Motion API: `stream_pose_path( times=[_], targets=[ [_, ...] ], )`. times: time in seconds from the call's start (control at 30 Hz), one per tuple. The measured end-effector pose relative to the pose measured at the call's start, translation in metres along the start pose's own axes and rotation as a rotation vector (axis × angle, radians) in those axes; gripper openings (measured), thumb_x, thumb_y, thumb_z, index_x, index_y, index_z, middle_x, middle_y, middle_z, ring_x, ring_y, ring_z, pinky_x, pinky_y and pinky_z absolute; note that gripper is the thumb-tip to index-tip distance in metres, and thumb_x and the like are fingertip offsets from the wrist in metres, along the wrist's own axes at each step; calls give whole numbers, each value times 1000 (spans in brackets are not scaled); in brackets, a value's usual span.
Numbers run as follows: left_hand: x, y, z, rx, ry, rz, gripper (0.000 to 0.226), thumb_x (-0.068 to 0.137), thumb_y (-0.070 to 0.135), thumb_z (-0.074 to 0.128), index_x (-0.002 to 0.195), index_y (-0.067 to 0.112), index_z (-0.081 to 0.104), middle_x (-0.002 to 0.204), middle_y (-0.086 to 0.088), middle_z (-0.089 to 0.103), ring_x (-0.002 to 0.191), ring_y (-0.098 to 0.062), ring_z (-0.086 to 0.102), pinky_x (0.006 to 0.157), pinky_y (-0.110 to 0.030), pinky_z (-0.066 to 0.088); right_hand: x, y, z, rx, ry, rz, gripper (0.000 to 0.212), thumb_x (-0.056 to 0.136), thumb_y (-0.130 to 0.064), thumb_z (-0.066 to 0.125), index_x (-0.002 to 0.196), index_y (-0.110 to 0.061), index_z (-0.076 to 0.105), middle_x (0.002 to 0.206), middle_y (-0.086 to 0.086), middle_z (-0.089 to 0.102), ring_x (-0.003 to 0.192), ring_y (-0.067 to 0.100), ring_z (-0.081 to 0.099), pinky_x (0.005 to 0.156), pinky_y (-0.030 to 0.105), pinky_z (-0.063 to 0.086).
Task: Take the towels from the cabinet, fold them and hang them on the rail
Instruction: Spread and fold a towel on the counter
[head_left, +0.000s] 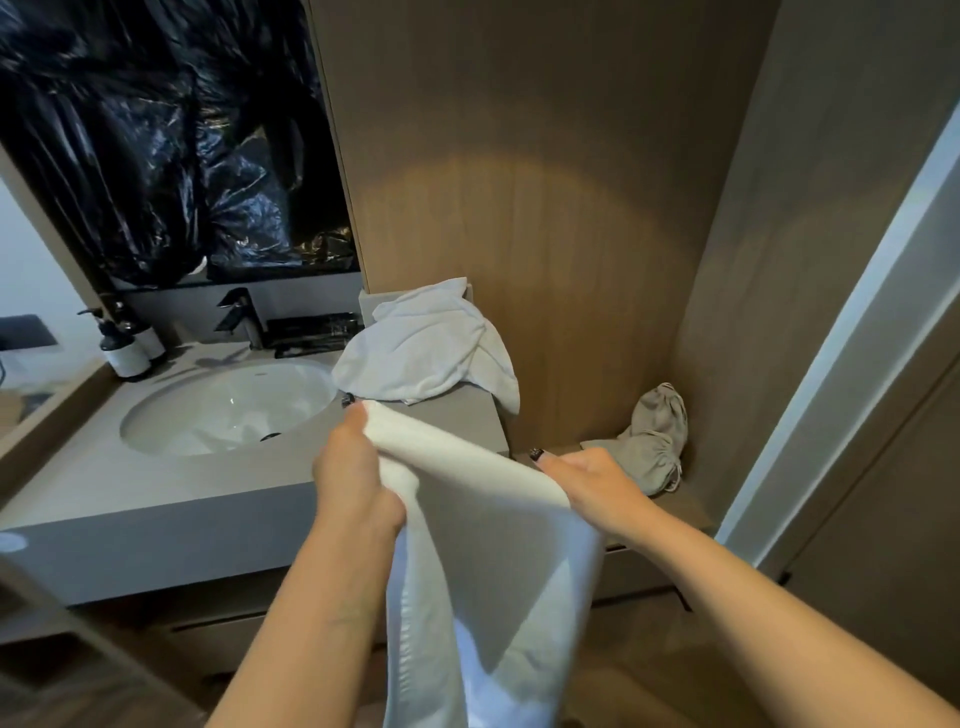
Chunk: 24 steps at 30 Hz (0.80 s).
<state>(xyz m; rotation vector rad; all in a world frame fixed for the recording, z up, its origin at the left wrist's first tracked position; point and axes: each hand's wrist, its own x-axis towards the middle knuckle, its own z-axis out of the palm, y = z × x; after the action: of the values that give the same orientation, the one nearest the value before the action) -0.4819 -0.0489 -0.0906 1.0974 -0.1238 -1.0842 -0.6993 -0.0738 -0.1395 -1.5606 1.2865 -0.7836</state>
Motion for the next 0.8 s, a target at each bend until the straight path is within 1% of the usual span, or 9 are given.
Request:
stream_pose_path(
  times=[0.03, 0.1, 0.2, 0.3, 0.4, 0.47, 0.53, 0.63, 0.8],
  targets=[
    [6, 4, -2, -60, 35, -8, 11, 94, 26, 60, 96, 16, 62, 79, 0, 58, 71, -16, 60, 63, -27, 49, 1, 6, -1, -27, 22, 4, 54, 98, -30, 54, 48, -18, 37, 52, -1, 31, 50, 13, 28, 50, 27, 21],
    [9, 14, -10, -23, 51, 42, 16, 94, 28, 62, 103, 15, 65, 84, -1, 62, 77, -18, 62, 72, -32, 52, 2, 13, 0, -42, 77, 14, 63, 99, -27, 53, 40, -25, 33, 44, -9, 29, 43, 7, 27, 51, 24, 24],
    [-3, 23, -21, 322, -68, 293, 23, 95, 29, 61, 79, 11, 60, 71, -3, 57, 72, -21, 51, 68, -33, 41, 5, 8, 5, -16, 179, -49, 65, 99, -20, 53, 37, -24, 32, 42, -10, 28, 43, 5, 26, 52, 23, 26],
    [-16, 28, -19, 725, -208, 548, 13, 89, 27, 70, 87, 14, 65, 84, 4, 62, 71, -11, 54, 59, -18, 42, 8, -14, 8, -71, 229, -221, 60, 98, -18, 54, 45, -25, 26, 47, -10, 24, 49, 6, 22, 50, 23, 20],
    [-28, 21, -10, 974, -534, 483, 26, 81, 26, 78, 104, 30, 67, 106, 14, 63, 88, 3, 59, 66, -7, 45, 7, -38, 20, -132, 206, -393, 61, 99, -19, 55, 46, -25, 26, 47, -11, 22, 50, 5, 20, 50, 25, 16],
    [-30, 10, -8, 1159, -733, 401, 35, 80, 35, 79, 112, 38, 64, 114, 19, 63, 102, 4, 59, 82, -13, 46, 5, -50, 28, -105, 222, -447, 61, 100, -18, 55, 46, -25, 27, 48, -11, 23, 50, 6, 22, 50, 25, 18],
    [-32, 1, -9, 1174, -848, 338, 24, 84, 41, 74, 107, 37, 68, 107, 16, 69, 99, 2, 61, 86, -17, 46, 2, -56, 31, -74, 245, -461, 58, 100, -22, 54, 48, -25, 28, 49, -7, 26, 50, 8, 24, 50, 27, 20],
    [-33, -10, -10, 1169, -887, 398, 17, 91, 43, 67, 94, 27, 74, 93, 10, 73, 87, -2, 63, 79, -20, 47, -1, -58, 28, -55, 269, -424, 59, 100, -28, 54, 47, -23, 28, 47, -9, 26, 51, 10, 25, 51, 29, 21],
    [-34, -35, -6, 1308, -891, 495, 14, 84, 43, 67, 91, 31, 69, 92, 15, 68, 89, -4, 61, 77, -27, 50, -6, -49, 24, -35, 289, -342, 63, 101, -26, 54, 43, -24, 30, 44, -12, 26, 49, 7, 25, 51, 26, 23]
  ],
)
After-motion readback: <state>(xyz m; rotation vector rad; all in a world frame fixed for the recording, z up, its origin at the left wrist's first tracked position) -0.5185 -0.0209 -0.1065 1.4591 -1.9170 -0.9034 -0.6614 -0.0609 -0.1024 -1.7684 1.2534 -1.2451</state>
